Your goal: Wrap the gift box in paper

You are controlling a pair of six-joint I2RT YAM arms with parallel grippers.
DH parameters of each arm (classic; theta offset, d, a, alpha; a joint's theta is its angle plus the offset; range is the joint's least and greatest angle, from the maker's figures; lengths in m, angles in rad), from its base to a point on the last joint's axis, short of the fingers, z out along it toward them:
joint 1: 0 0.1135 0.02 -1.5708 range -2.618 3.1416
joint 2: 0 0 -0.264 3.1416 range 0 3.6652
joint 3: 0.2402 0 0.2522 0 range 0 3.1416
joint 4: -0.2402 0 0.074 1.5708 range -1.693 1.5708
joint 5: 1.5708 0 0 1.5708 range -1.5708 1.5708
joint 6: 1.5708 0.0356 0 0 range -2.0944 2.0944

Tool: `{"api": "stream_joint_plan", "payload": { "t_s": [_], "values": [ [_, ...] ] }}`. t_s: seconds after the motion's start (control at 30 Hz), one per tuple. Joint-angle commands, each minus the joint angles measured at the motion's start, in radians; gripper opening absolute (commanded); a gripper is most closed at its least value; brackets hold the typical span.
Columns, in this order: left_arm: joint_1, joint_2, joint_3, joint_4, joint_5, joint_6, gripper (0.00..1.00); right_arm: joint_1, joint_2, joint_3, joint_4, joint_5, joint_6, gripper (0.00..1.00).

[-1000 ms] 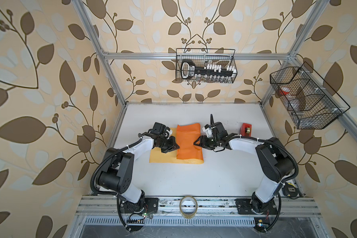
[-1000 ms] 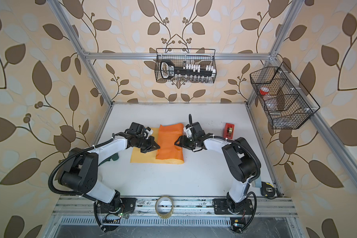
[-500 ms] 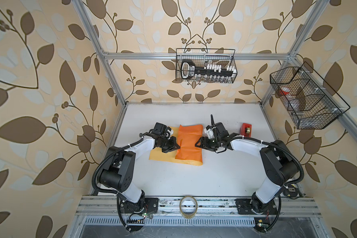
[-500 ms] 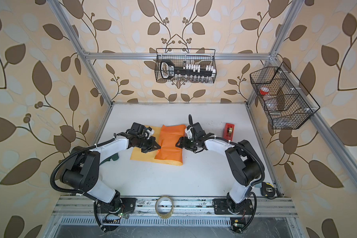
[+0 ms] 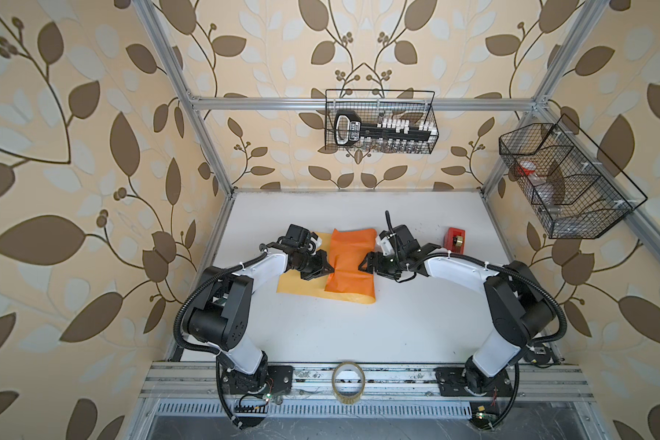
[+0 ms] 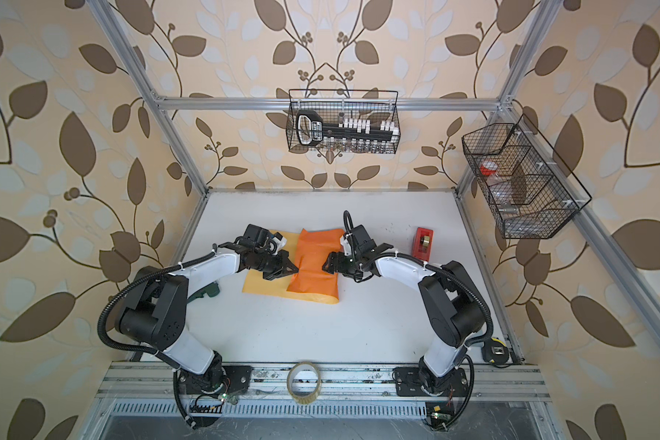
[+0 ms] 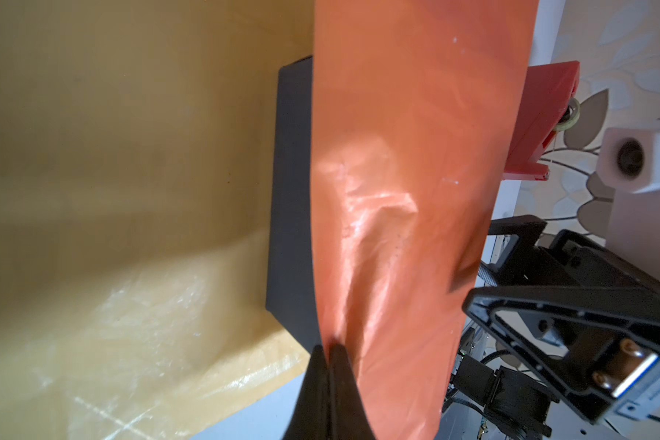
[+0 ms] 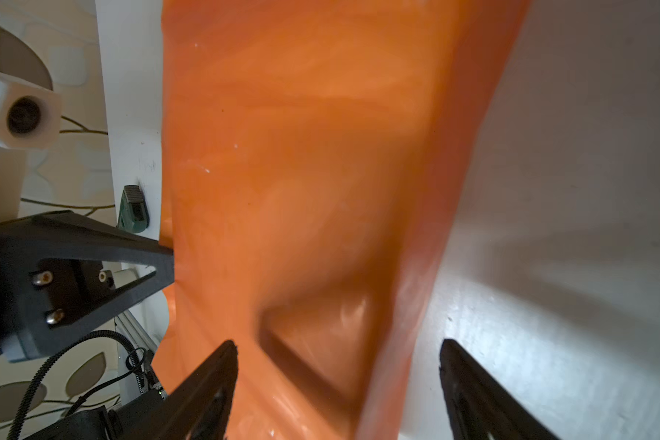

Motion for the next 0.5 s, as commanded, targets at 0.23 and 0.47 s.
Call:
{"api": "stream_joint_plan", "payload": {
  "t_s": [0.23,0.47],
  "values": [
    [-0.012,0.046,-0.012,-0.064,-0.139,0.045,0.00,0.007,0.112,0.051,0.022,0.034,0.032,0.83],
    [-0.012,0.036,-0.019,-0.063,-0.146,0.048,0.00,-0.012,0.125,0.083,0.030,0.020,0.046,0.84]
  ]
}}
